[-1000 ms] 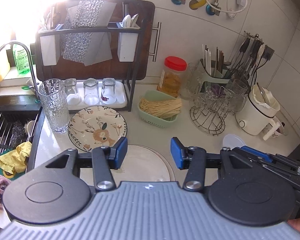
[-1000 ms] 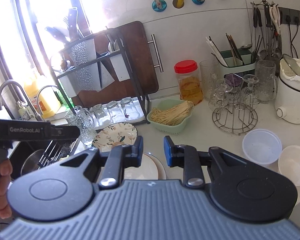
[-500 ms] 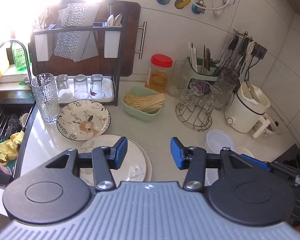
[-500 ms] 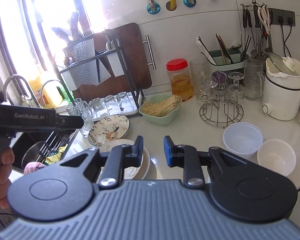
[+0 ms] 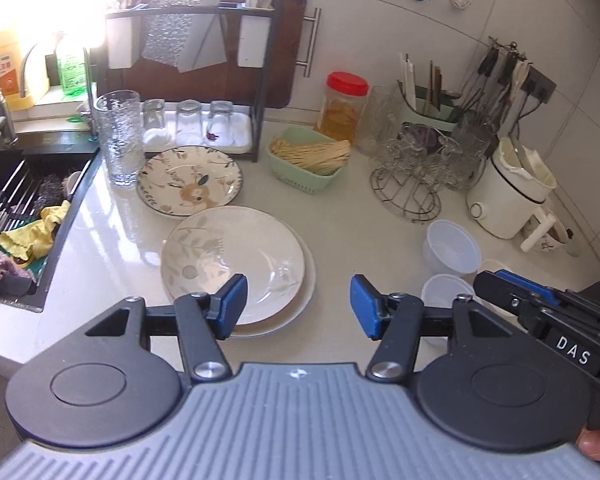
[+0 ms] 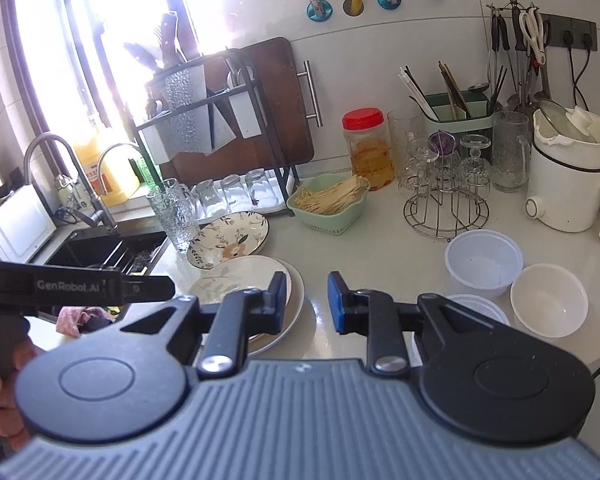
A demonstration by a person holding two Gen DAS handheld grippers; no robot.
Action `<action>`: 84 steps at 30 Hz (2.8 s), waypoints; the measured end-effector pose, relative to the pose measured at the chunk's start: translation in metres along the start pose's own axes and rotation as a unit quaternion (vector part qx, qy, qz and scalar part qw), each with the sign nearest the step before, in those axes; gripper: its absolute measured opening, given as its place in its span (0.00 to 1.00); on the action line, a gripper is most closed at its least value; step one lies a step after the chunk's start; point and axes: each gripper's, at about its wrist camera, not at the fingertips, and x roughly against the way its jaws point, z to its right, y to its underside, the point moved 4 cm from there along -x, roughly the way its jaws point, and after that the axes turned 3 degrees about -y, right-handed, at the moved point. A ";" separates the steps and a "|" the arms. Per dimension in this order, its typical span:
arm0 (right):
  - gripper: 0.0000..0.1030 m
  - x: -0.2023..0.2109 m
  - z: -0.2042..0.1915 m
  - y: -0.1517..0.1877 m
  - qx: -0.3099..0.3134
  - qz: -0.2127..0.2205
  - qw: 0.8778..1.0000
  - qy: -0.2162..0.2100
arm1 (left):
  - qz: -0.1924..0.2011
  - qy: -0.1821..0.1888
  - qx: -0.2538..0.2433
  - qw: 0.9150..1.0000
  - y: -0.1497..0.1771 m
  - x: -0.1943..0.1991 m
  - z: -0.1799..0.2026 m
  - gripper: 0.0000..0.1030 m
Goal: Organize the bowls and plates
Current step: 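Withdraw the right tool and move it toward the deer-pattern plate, then grasp the rim of the deer-pattern plate with the right gripper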
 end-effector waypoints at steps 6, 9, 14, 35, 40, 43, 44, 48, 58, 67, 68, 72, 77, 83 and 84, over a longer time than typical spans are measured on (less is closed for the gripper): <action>0.26 -0.006 -0.001 0.007 0.003 -0.009 1.000 -0.008 | 0.013 -0.037 0.001 0.999 -0.001 -0.002 -0.016 0.73; 0.26 -0.011 0.001 0.011 0.003 -0.012 1.000 -0.012 | 0.019 -0.057 0.006 0.998 0.001 -0.008 -0.021 0.74; 0.26 -0.025 0.007 0.017 -0.001 -0.022 1.000 -0.013 | -0.003 -0.071 0.028 0.997 0.009 -0.035 -0.029 0.74; 0.26 -0.132 0.025 0.005 0.009 -0.056 0.998 -0.019 | -0.041 -0.112 0.106 0.987 0.004 -0.145 -0.114 0.74; 0.26 -0.158 0.024 -0.001 -0.003 -0.067 0.998 -0.021 | -0.049 -0.114 0.125 0.984 -0.009 -0.161 -0.133 0.74; 0.26 -0.171 0.023 -0.006 -0.006 -0.071 0.997 -0.024 | -0.056 -0.112 0.146 0.981 -0.016 -0.170 -0.150 0.74; 0.26 -0.175 0.023 -0.008 -0.008 -0.071 0.997 -0.026 | -0.059 -0.112 0.151 0.980 -0.018 -0.173 -0.155 0.74; 0.26 -0.190 0.018 -0.012 -0.005 -0.074 0.997 -0.026 | -0.065 -0.120 0.149 0.979 -0.025 -0.181 -0.170 0.74; 0.50 -0.239 0.008 -0.019 -0.017 -0.097 0.995 -0.021 | -0.080 -0.104 0.197 0.972 -0.039 -0.221 -0.205 0.74; 0.50 -0.290 0.000 -0.028 -0.030 -0.124 0.991 -0.048 | -0.080 -0.068 0.235 0.966 -0.058 -0.262 -0.225 0.74; 0.50 -0.296 -0.002 -0.029 -0.034 -0.126 0.990 -0.054 | -0.080 -0.064 0.240 0.965 -0.061 -0.265 -0.229 0.73; 0.50 -0.320 -0.013 -0.031 -0.039 -0.138 0.987 -0.068 | -0.074 -0.059 0.250 0.964 -0.070 -0.274 -0.243 0.72; 0.50 -0.348 -0.025 -0.032 -0.051 -0.145 0.984 -0.087 | -0.074 -0.053 0.253 0.963 -0.079 -0.288 -0.260 0.58; 0.32 -0.382 -0.024 -0.036 -0.071 -0.159 0.981 -0.079 | -0.079 -0.028 0.252 0.964 -0.089 -0.310 -0.268 0.42; 0.30 -0.386 -0.024 -0.037 -0.071 -0.160 0.982 -0.077 | -0.079 -0.026 0.249 0.965 -0.092 -0.313 -0.268 0.41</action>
